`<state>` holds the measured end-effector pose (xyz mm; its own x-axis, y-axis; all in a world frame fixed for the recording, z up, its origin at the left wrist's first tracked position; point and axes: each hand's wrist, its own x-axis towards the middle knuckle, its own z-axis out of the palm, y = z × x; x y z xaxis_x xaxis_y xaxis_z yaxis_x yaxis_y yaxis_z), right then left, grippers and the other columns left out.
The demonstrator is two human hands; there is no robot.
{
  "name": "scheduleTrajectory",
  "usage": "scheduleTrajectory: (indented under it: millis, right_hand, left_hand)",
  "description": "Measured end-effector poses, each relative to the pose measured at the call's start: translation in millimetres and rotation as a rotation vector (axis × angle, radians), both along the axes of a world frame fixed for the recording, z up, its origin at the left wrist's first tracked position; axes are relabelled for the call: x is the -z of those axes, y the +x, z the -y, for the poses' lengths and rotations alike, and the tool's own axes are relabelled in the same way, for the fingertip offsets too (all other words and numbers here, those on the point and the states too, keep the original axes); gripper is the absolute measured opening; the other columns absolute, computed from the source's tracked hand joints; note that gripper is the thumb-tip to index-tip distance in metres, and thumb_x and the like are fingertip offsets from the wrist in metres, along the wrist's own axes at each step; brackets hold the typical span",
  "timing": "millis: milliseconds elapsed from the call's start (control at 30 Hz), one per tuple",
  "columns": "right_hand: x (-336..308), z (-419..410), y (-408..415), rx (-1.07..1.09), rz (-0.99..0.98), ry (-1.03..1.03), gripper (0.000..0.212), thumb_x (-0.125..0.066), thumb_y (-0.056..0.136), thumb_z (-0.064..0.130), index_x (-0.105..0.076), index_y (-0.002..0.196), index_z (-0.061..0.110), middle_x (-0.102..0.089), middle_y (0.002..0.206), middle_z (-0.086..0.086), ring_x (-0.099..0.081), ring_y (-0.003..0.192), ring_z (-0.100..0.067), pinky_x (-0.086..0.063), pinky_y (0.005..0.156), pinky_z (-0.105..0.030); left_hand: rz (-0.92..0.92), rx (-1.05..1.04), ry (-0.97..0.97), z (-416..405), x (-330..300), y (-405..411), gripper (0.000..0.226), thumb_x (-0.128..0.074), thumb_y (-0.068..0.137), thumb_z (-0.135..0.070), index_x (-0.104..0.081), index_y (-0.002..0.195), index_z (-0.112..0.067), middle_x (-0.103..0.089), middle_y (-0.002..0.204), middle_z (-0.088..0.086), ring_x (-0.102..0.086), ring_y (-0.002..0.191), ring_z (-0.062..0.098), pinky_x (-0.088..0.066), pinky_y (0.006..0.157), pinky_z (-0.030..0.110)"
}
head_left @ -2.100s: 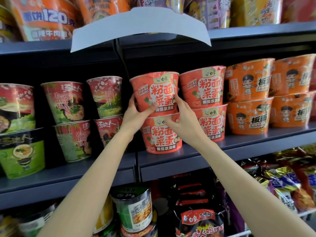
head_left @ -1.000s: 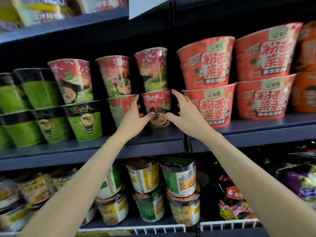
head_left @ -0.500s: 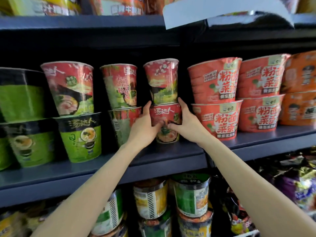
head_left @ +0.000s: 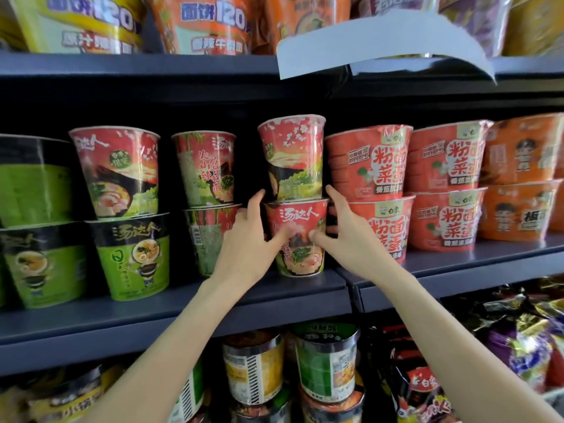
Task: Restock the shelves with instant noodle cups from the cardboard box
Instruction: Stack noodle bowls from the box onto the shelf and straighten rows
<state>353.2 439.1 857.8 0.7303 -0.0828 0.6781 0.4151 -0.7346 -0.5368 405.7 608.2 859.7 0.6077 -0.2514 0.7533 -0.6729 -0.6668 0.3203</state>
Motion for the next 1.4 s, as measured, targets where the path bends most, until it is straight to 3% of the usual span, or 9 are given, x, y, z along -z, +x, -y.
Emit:
scheduleTrajectory:
  millis: [200, 467, 633, 800, 933, 1067, 1133, 1267, 1400]
  right_hand:
    - [-37, -3, -8, 0.129, 0.374, -0.028, 0.049, -0.054, 0.092, 0.018, -0.040, 0.139, 0.014, -0.060, 0.124, -0.005, -0.060, 0.104, -0.019, -0.051, 0.090, -0.041]
    - [-36, -16, 13, -0.015, 0.252, 0.079, 0.067, -0.059, 0.085, 0.012, -0.029, 0.145, 0.013, -0.054, 0.124, -0.012, -0.057, 0.107, -0.025, -0.050, 0.088, -0.037]
    - [-26, -17, 4, 0.000, 0.430, -0.024, 0.055, -0.058, 0.088, 0.012, -0.040, 0.139, 0.014, -0.044, 0.136, -0.002, -0.042, 0.124, -0.015, -0.035, 0.102, -0.025]
    - [-41, -8, 11, -0.012, 0.225, 0.151, 0.066, -0.057, 0.092, 0.023, -0.023, 0.148, 0.017, -0.046, 0.138, -0.006, -0.049, 0.118, -0.016, -0.041, 0.091, -0.023]
    - [-44, -11, 15, -0.149, 0.198, 0.197, 0.070, -0.059, 0.091, 0.020, -0.019, 0.149, 0.022, -0.059, 0.122, 0.003, -0.056, 0.091, 0.000, -0.046, 0.076, -0.010]
    - [-32, -15, 15, -0.059, 0.348, 0.117, 0.065, -0.061, 0.088, 0.018, -0.029, 0.146, 0.019, -0.054, 0.131, 0.001, -0.051, 0.118, -0.011, -0.043, 0.099, -0.028]
    - [-29, -16, 15, 0.027, 0.389, 0.032, 0.064, -0.060, 0.089, 0.020, -0.031, 0.146, 0.016, -0.045, 0.142, 0.000, -0.039, 0.131, -0.014, -0.031, 0.106, -0.023]
    - [-32, -13, 12, 0.060, 0.407, -0.008, 0.060, -0.059, 0.090, 0.021, -0.034, 0.144, 0.014, -0.041, 0.145, 0.001, -0.036, 0.133, -0.013, -0.025, 0.104, -0.017]
    - [-29, -13, 5, -0.043, 0.495, -0.031, 0.049, -0.056, 0.090, 0.014, -0.045, 0.138, 0.014, -0.050, 0.136, 0.003, -0.043, 0.127, -0.009, -0.031, 0.104, -0.017]
  left_hand:
    - [0.003, 0.151, -0.284, 3, -38, 2, 0.068, -0.045, 0.090, -0.055, -0.026, 0.146, -0.021, -0.040, 0.145, 0.006, -0.043, 0.128, 0.019, -0.038, 0.105, 0.039]
    - [-0.140, 0.243, -0.437, 38, -67, 13, 0.113, -0.068, 0.064, -0.067, -0.004, 0.148, -0.027, -0.035, 0.145, 0.009, -0.049, 0.122, 0.023, -0.041, 0.102, 0.036]
    - [-0.217, 0.315, -0.472, 35, -71, 19, 0.107, -0.073, 0.071, -0.053, -0.003, 0.147, -0.026, -0.047, 0.137, 0.003, -0.054, 0.114, 0.017, -0.041, 0.091, 0.028]
    - [-0.340, 0.460, -0.480, 22, -70, 20, 0.084, -0.069, 0.075, -0.047, -0.024, 0.143, -0.030, -0.052, 0.131, -0.005, -0.056, 0.104, 0.006, -0.044, 0.080, 0.019]
    - [-0.252, 0.277, -0.384, 15, -72, 18, 0.062, -0.056, 0.083, -0.057, -0.042, 0.138, -0.032, -0.044, 0.130, -0.007, -0.046, 0.103, 0.006, -0.035, 0.083, 0.023]
    - [-0.252, 0.337, -0.418, 18, -67, 20, 0.063, -0.055, 0.088, -0.048, -0.031, 0.144, -0.032, -0.051, 0.124, -0.011, -0.052, 0.111, 0.009, -0.042, 0.092, 0.028]
    - [-0.286, 0.402, -0.485, 19, -66, 24, 0.063, -0.058, 0.088, -0.044, -0.033, 0.144, -0.029, -0.057, 0.125, -0.006, -0.058, 0.111, 0.013, -0.046, 0.099, 0.035]
    - [-0.315, 0.451, -0.518, 21, -66, 24, 0.062, -0.060, 0.087, -0.044, -0.036, 0.142, -0.027, -0.060, 0.118, -0.008, -0.060, 0.107, 0.011, -0.046, 0.100, 0.039]
    - [-0.337, 0.506, -0.572, 25, -66, 20, 0.091, -0.071, 0.063, -0.064, -0.037, 0.139, -0.027, -0.061, 0.122, -0.011, -0.059, 0.110, 0.008, -0.046, 0.099, 0.034]
